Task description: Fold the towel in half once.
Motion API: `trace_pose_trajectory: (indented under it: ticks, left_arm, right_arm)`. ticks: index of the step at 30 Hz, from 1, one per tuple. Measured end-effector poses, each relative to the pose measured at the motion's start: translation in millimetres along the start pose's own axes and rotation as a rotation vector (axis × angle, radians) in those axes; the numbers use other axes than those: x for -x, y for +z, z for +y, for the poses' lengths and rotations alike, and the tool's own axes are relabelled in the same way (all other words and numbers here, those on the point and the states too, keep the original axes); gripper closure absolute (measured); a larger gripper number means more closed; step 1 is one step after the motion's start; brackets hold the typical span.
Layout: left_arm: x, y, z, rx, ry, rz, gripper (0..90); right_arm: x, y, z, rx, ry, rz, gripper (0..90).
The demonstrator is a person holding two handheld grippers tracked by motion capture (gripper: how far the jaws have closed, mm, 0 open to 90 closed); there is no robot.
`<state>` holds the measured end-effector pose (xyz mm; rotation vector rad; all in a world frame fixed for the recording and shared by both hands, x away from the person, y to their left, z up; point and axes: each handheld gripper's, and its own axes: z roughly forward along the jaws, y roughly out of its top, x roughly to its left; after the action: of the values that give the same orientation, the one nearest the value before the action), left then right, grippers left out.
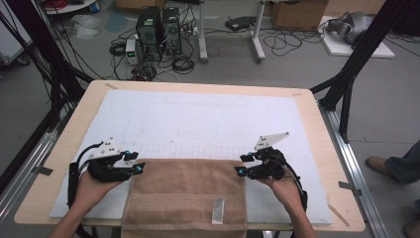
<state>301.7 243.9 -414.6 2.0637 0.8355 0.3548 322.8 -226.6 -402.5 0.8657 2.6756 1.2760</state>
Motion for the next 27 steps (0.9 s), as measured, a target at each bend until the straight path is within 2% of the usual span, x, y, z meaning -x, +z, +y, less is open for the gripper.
trace_pose_trajectory:
  ticks: [1,3,4,6,9,11,12,13,15,17,19,21,25,27]
  left_arm:
    - [-2.7,3.7,-0.2,-0.007,-0.009,-0.001,46.4]
    - [-7.9,12.0,-1.1,-0.034,-0.019,0.023,41.9]
    - [-9.2,15.1,-1.8,-0.048,-0.018,0.014,39.4]
    - [-10.1,21.2,-3.6,-0.083,-0.003,0.011,39.3]
    - [-11.7,28.3,-7.3,-0.143,-0.001,0.003,39.6]
    - [-12.6,29.7,-8.8,-0.147,-0.014,-0.011,42.4]
    - [-13.1,29.3,-8.5,-0.146,-0.011,-0.020,45.3]
    - [-12.7,29.2,-8.5,-0.143,-0.012,-0.032,52.6]
    - [-10.6,29.2,-7.9,-0.143,-0.008,-0.063,66.1]
    - [-7.1,28.7,-5.9,-0.146,0.004,-0.059,76.9]
    - [-5.8,27.6,-3.4,-0.145,0.005,-0.041,80.9]
    - [-6.3,26.9,-0.9,-0.123,0.000,-0.017,82.1]
    - [-11.1,27.0,12.4,-0.086,0.003,0.036,82.6]
    - [-17.7,29.1,22.9,-0.067,-0.019,0.053,82.7]
  right_arm:
    - [4.8,5.4,-0.3,-0.016,0.008,-0.029,39.6]
    - [11.1,12.5,-0.7,-0.037,0.008,-0.053,35.6]
    - [13.9,16.4,-0.9,-0.051,0.010,-0.071,33.3]
    - [19.2,24.0,-1.8,-0.075,0.026,-0.056,32.3]
    - [19.3,35.0,-2.7,-0.128,0.004,-0.067,31.0]
    - [19.1,40.5,-3.8,-0.154,0.002,-0.067,30.9]
    - [18.1,40.7,-3.9,-0.153,-0.012,-0.076,33.0]
    - [16.7,40.2,-3.7,-0.158,-0.019,-0.077,38.3]
    - [13.4,40.0,-2.9,-0.163,-0.038,-0.052,54.2]
    - [7.9,40.9,-1.9,-0.170,-0.073,-0.012,74.5]
    - [6.4,40.9,-1.1,-0.174,-0.064,0.007,78.8]
    - [10.0,39.3,-0.3,-0.164,-0.046,0.018,80.0]
    - [17.2,35.2,8.2,-0.146,-0.043,-0.003,80.6]
    - [24.9,32.3,16.3,-0.126,-0.032,-0.014,80.8]
